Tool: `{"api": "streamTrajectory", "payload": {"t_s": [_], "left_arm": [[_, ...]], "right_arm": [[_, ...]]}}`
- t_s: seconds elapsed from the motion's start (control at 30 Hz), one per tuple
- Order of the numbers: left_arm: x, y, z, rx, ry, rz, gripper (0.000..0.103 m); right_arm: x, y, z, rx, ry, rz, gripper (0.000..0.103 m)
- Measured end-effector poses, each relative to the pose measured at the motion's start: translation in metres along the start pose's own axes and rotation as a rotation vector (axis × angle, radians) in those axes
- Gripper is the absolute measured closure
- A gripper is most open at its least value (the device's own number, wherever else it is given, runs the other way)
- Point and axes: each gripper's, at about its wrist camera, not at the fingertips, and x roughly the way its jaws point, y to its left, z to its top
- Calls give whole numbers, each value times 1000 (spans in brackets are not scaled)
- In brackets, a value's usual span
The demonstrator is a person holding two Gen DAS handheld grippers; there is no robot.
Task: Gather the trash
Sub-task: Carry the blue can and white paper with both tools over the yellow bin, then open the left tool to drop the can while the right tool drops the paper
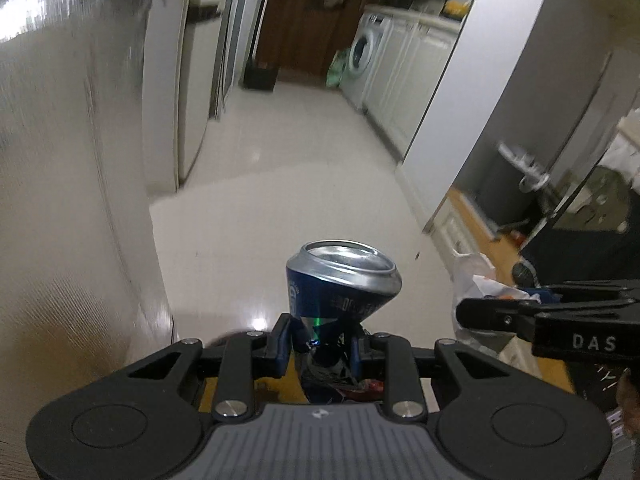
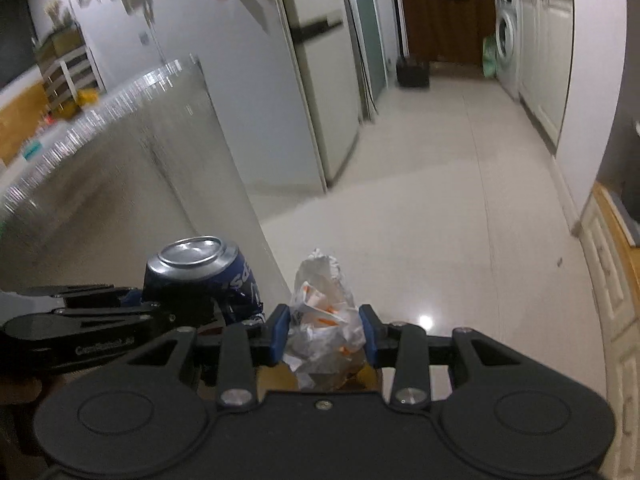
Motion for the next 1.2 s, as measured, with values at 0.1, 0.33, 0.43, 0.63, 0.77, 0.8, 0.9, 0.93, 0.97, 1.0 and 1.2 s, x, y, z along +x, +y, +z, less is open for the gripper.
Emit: {"api": "streamTrajectory", "payload": {"t_s": [0.1,0.33,0.43,0.63,0.77,0.8,0.9,0.93,0.97,1.0,1.2], "left_arm": [[31,10,-10,-11,58,22,75],[98,42,-35,-13,177,83,75],[123,52,-44,-5,221,111,75],[162,63,-56,48,286,153,75],[187,68,-61,69,345,162,74],[192,69,-63,83,357,170,74],[207,70,-67,163,388,204,74],[211,70,-68,182,397,210,74],[216,71,-70,205,409,217,75],[220,72,-71,224,418,221,75],[240,80,-77,323,427,218,73]], "right_arm": [[29,-4,-10,-7,80,-13,65],[88,-5,-32,-29,221,-17,65],[114,-5,-41,-27,271,-12,64],[158,-7,-56,-7,363,-10,64],[180,-6,-60,13,397,0,64],[184,-6,-62,17,406,-1,63],[200,-5,-66,24,437,-5,63],[205,-4,-68,21,446,-5,63],[209,-3,-67,14,454,-8,63],[212,-1,-67,6,460,-12,63],[236,-3,-70,28,490,-22,62]]}}
